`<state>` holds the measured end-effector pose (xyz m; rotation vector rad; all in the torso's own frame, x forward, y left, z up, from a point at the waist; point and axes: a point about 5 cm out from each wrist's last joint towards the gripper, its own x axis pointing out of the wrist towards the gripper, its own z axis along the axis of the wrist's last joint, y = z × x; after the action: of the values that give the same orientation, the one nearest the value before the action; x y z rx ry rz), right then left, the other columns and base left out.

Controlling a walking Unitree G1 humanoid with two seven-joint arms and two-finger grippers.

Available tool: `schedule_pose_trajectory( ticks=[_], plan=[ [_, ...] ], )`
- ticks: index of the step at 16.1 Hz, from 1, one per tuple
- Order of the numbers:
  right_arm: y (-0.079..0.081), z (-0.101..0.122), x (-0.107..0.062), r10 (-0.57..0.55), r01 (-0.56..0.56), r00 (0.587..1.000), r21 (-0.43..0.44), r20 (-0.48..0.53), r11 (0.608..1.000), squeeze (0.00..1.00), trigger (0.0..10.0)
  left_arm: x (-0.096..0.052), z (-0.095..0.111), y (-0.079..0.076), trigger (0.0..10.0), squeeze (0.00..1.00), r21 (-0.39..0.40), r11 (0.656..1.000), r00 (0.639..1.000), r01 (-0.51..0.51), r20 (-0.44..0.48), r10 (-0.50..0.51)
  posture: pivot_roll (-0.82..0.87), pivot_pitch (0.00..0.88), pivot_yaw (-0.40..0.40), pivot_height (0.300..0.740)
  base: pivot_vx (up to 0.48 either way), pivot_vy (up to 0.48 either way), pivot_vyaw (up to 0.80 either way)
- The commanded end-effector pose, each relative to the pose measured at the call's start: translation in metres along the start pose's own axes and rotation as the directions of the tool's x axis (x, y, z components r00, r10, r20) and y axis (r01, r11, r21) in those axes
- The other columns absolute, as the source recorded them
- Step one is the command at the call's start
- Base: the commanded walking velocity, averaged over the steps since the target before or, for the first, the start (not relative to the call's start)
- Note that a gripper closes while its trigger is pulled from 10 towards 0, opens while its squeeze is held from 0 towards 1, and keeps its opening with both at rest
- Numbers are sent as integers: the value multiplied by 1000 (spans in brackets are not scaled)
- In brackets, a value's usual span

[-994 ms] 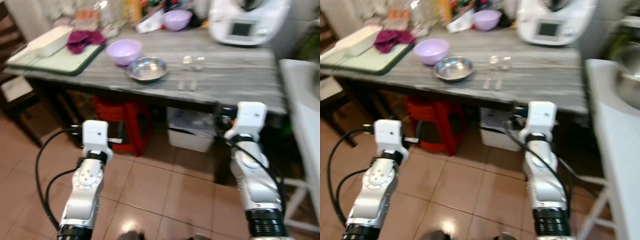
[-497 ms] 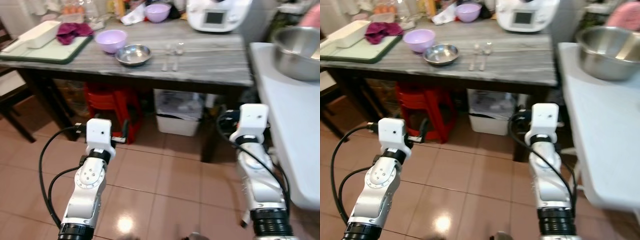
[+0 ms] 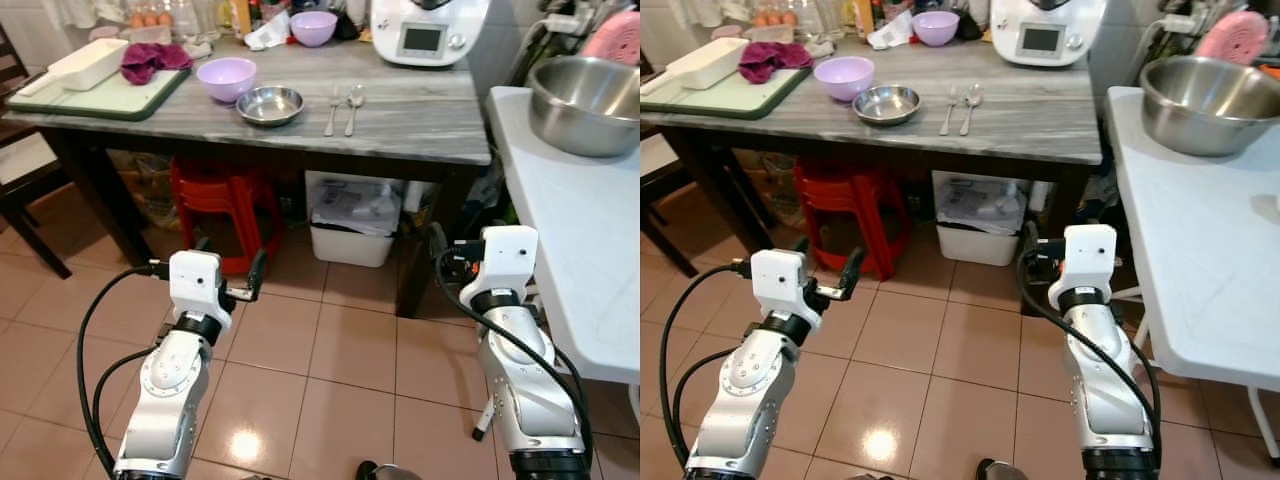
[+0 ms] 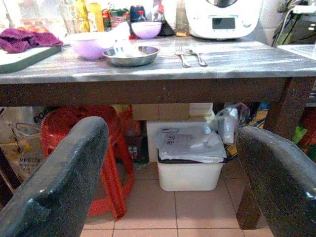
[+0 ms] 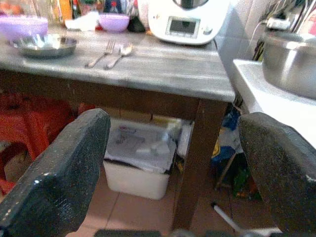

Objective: Setting the table

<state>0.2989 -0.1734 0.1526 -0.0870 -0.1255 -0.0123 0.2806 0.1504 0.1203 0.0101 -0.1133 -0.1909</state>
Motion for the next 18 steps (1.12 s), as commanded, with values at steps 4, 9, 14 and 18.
schedule_pose_trajectory(
  ticks=[4,9,14,18],
  plan=[
    [-3,4,-2,-13,13,1000,8,1,1000,0,10000,0,5,-3,10000,0,-17,999,999,51,11,-51,-141,124,43,740,0,-241,-717],
    [0,4,-1,-13,13,1000,15,1,1000,0,10000,-1,5,-4,10000,0,-24,998,998,59,7,-59,-138,129,43,740,0,-422,-779],
    [-1,7,-6,-25,25,999,19,22,1000,0,10000,-1,6,-3,10000,0,-22,999,999,49,8,-49,-136,136,43,740,0,-430,0],
    [-2,-6,-31,18,-18,1000,-34,-13,999,0,10000,-7,7,3,10000,0,-15,1000,1000,14,13,-14,-141,148,43,740,0,-88,0]
  ],
)
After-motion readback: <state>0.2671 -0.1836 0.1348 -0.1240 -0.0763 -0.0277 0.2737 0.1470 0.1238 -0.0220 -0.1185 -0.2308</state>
